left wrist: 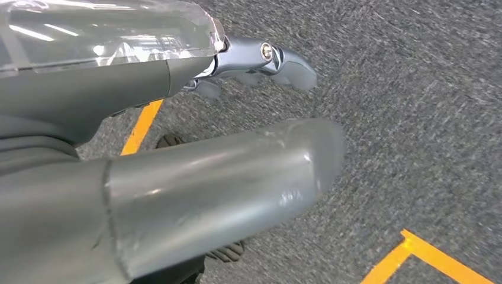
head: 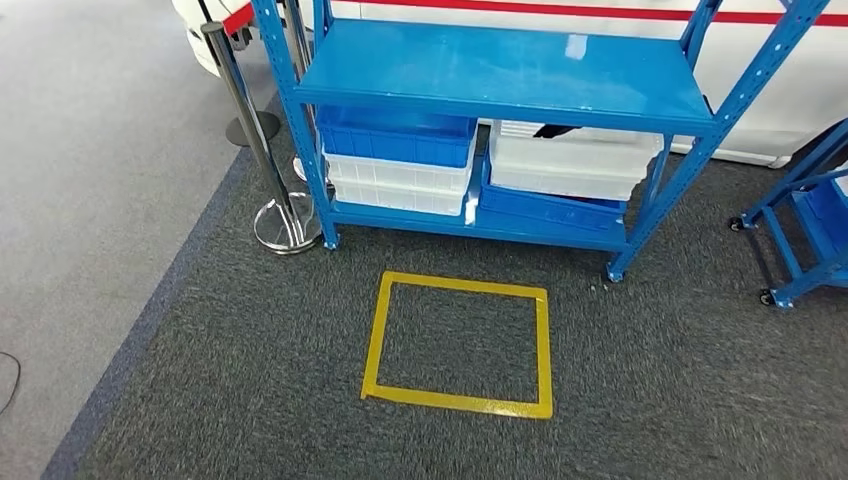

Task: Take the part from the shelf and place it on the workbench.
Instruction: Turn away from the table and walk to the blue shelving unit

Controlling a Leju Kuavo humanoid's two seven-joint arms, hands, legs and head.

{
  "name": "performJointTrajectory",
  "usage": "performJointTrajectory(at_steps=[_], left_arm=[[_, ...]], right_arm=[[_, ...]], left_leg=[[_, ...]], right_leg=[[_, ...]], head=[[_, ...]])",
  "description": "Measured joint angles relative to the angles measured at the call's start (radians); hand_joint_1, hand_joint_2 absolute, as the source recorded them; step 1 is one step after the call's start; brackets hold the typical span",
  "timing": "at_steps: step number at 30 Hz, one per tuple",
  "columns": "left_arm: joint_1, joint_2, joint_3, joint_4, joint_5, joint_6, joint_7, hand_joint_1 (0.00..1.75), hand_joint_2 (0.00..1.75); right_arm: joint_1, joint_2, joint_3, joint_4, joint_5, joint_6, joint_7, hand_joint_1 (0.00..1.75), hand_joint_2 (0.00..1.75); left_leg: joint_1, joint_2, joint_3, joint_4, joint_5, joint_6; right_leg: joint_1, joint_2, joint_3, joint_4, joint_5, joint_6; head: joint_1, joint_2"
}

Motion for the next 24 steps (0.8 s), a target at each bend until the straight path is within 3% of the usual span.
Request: performJointTrajectory(at_steps=[2,4,5,7,9,10,11,12,14,15,16,17,18,20,22,24], left_arm=[[-0.002,0.000,0.001,0.000,0.000,0.000,0.000,0.00,0.00],[-0.004,0.000,0.006,0.000,0.000,0.000,0.000,0.00,0.00],[-0.005,0.000,0.010,0.000,0.000,0.001,0.000,0.00,0.00],[-0.005,0.000,0.020,0.000,0.000,0.001,0.001,0.00,0.00],[-0.002,0.000,0.027,0.000,0.000,0.002,0.001,0.00,0.00],[0.000,0.000,0.029,0.000,0.000,0.003,0.001,0.00,0.00],[0.001,0.000,0.031,0.000,0.000,0.004,0.001,0.00,0.00],[0.004,0.000,0.034,0.001,0.000,0.004,0.002,0.00,0.00],[0.005,0.000,0.043,0.004,0.000,0.008,0.003,0.00,0.00],[0.006,0.000,0.048,0.005,0.000,0.009,0.004,0.00,0.00],[0.004,0.000,0.053,0.006,0.000,0.011,0.005,0.00,0.00],[0.002,-0.001,0.058,0.006,0.000,0.012,0.006,0.00,0.00],[0.000,-0.001,0.064,0.006,0.000,0.014,0.006,0.00,0.00],[-0.004,-0.002,0.077,0.006,0.000,0.019,0.009,0.00,0.00],[-0.005,-0.002,0.090,0.007,0.000,0.023,0.012,0.00,0.00],[-0.005,-0.003,0.101,0.007,0.000,0.026,0.016,0.00,0.00]], right_arm=[[-0.001,0.002,-0.006,0.000,-0.013,0.003,0.002,0.00,0.00],[-0.003,0.006,-0.016,0.000,-0.029,0.006,0.003,0.00,0.00],[-0.006,0.007,-0.022,0.000,-0.035,0.007,0.002,0.00,0.00],[-0.009,0.007,-0.030,0.000,-0.039,0.008,0.000,0.00,0.00],[-0.009,0.008,-0.032,-0.001,-0.039,0.008,0.000,0.00,0.00],[-0.009,0.008,-0.033,-0.001,-0.039,0.008,0.000,0.00,0.00],[-0.008,0.008,-0.033,-0.001,-0.038,0.008,0.000,0.00,0.00],[-0.006,0.010,-0.034,-0.001,-0.038,0.008,0.000,0.00,0.44],[-0.004,0.013,-0.035,-0.001,-0.038,0.008,0.000,0.00,0.44],[-0.004,0.015,-0.036,-0.001,-0.038,0.008,0.002,0.00,0.44],[-0.006,0.017,-0.037,-0.001,-0.040,0.008,0.003,0.00,0.00],[-0.008,0.018,-0.038,-0.001,-0.043,0.007,0.004,0.00,0.00],[-0.010,0.019,-0.041,-0.001,-0.049,0.006,0.004,0.00,0.00],[-0.017,0.020,-0.046,-0.002,-0.057,0.003,0.004,0.00,0.00],[-0.022,0.020,-0.050,-0.002,-0.059,0.002,0.004,0.00,0.00],[-0.021,0.020,-0.051,-0.002,-0.059,0.001,0.004,0.00,0.00]], left_leg=[[-0.001,0.001,0.008,0.021,0.005,-0.012],[0.001,0.006,-0.030,0.107,0.015,-0.022],[0.003,0.009,-0.065,0.165,0.002,-0.026],[0.005,0.010,-0.143,0.266,-0.060,-0.035],[0.008,0.010,-0.194,0.287,-0.113,-0.039],[0.009,0.010,-0.203,0.260,-0.106,-0.038],[0.009,0.010,-0.204,0.212,-0.070,-0.036],[0.008,0.010,-0.205,0.154,-0.004,-0.031],[0.003,0.010,-0.206,0.076,0.101,-0.016],[0.000,0.010,-0.205,0.059,0.126,-0.009],[-0.002,0.010,-0.197,0.058,0.123,-0.001],[0.000,0.012,-0.184,0.050,0.124,0.006],[0.002,0.014,-0.172,0.041,0.123,0.012],[0.006,0.020,-0.149,0.025,0.119,0.023],[0.005,0.025,-0.135,0.020,0.109,0.028],[0.004,0.026,-0.120,0.020,0.094,0.028]], right_leg=[[-0.003,0.004,0.020,-0.005,-0.011,-0.010],[-0.006,0.009,0.047,-0.012,-0.025,-0.023],[-0.007,0.011,0.059,-0.014,-0.033,-0.028],[-0.007,0.018,0.082,-0.014,-0.054,-0.035],[-0.007,0.030,0.110,-0.014,-0.078,-0.034],[-0.007,0.034,0.127,-0.014,-0.090,-0.033],[-0.006,0.037,0.144,-0.014,-0.103,-0.031],[-0.006,0.039,0.158,-0.013,-0.115,-0.029],[-0.004,0.045,0.178,-0.010,-0.140,-0.020],[-0.003,0.048,0.185,-0.005,-0.148,-0.013],[-0.002,0.050,0.191,0.001,-0.150,-0.006],[-0.002,0.050,0.193,0.012,-0.148,0.000],[-0.002,0.045,0.188,0.033,-0.141,0.004],[-0.004,0.029,0.140,0.113,-0.151,0.013],[-0.006,0.015,0.066,0.209,-0.201,0.022],[-0.009,0.012,0.015,0.242,-0.234,0.026]], head=[[-0.001,0.000],[-0.002,0.000],[-0.002,0.000],[-0.003,0.000],[-0.003,0.000],[-0.004,0.000],[-0.004,0.000],[-0.004,0.000],[-0.006,0.000],[-0.005,0.000],[-0.005,0.000],[-0.005,0.000],[-0.004,0.000],[-0.001,0.000],[0.003,0.000],[0.003,0.000]])
